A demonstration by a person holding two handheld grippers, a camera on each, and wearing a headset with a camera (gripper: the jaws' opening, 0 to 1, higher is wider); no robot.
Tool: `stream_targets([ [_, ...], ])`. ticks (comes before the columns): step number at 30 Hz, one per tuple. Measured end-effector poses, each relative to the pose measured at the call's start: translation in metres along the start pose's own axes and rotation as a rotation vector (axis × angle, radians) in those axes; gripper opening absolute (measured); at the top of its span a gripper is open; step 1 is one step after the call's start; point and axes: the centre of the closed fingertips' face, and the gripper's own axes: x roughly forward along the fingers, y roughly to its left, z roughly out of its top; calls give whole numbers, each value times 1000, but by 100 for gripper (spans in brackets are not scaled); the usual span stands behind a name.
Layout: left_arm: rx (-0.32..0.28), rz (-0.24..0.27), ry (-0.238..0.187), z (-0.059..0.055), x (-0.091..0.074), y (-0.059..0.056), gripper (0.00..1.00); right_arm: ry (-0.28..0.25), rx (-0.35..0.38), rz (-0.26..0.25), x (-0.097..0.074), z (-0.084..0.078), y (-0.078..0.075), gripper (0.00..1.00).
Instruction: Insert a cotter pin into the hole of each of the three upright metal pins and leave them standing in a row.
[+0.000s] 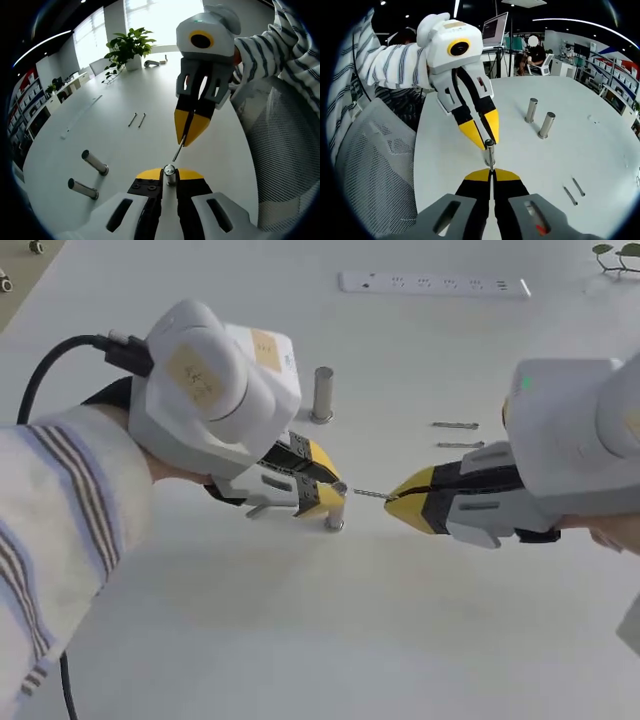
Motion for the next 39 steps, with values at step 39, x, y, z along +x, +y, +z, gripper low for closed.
stream_targets([
  [39,-149,66,10,1,1,-4,5,25,-68,-4,14,2,1,0],
])
